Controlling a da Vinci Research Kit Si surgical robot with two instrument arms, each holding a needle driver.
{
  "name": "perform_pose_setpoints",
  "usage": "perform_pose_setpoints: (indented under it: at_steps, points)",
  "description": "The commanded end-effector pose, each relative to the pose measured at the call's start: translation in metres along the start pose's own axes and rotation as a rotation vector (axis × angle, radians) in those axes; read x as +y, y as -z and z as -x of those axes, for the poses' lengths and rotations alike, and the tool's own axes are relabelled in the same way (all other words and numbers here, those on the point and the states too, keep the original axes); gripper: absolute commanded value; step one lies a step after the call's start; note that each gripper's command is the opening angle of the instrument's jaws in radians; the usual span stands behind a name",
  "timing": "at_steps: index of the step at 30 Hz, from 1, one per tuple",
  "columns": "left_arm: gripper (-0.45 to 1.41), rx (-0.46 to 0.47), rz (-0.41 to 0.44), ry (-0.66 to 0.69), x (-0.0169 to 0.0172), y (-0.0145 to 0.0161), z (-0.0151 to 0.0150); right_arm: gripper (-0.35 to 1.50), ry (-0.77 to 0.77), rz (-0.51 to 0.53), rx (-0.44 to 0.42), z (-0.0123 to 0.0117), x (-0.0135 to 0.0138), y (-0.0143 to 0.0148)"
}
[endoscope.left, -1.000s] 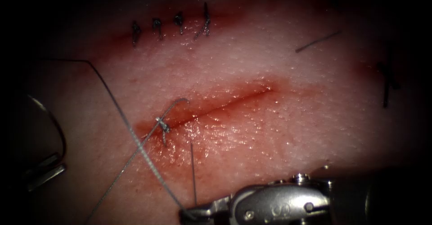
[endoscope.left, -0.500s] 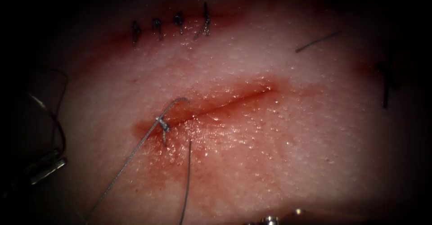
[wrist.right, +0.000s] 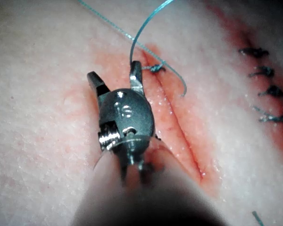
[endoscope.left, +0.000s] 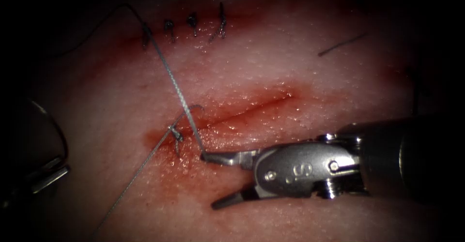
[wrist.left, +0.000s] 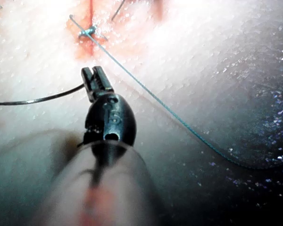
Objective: Wound Closure
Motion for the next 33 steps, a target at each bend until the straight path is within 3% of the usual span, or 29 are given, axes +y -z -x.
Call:
perform_pose_setpoints:
  at_steps: [1,6,10,11,12,13,14,19,24,33]
  points:
    - [-0.45,0.0,0.002,0.003,0.0009,-0.0005,0.0005,1.35,0.011,-0.003,0.005,0.0018,-0.0003,-0.002]
    - [-0.45,-0.001,0.0,0.003,0.0008,-0.0005,0.0005,1.35,0.011,0.007,0.006,0.0042,-0.0003,-0.0047]
    - [-0.45,-0.001,0.0,0.003,0.0008,-0.0005,0.0005,1.23,0.002,0.007,0.006,0.0054,0.0002,-0.0056]
    - [-0.45,-0.002,-0.001,0.003,0.0008,-0.0005,0.0005,1.09,0.003,0.003,0.008,0.0055,0.0003,-0.0055]
    - [-0.45,-0.002,-0.001,0.003,0.0008,-0.0005,0.0005,0.77,-0.002,-0.007,0.013,0.0056,0.0004,-0.0054]
    - [-0.45,-0.002,-0.001,0.003,0.0008,-0.0005,0.0005,0.12,-0.001,-0.02,0.021,0.0057,0.0004,-0.0051]
    - [-0.45,-0.002,-0.001,-0.003,0.0008,-0.0005,0.0005,-0.35,-0.006,-0.041,0.031,0.0058,0.0004,-0.0047]
    - [-0.45,-0.003,-0.002,-0.003,0.0008,-0.0005,0.0005,-0.35,-0.017,-0.059,0.036,0.0055,0.0,-0.0037]
    - [-0.45,-0.004,-0.005,-0.009,0.0009,-0.0006,0.0005,-0.35,-0.012,-0.095,0.032,0.0035,-0.0023,-0.0027]
    - [-0.45,-0.009,-0.014,-0.016,0.0013,-0.0011,0.0006,-0.35,-0.008,-0.21,0.042,-0.0041,-0.0101,0.0023]
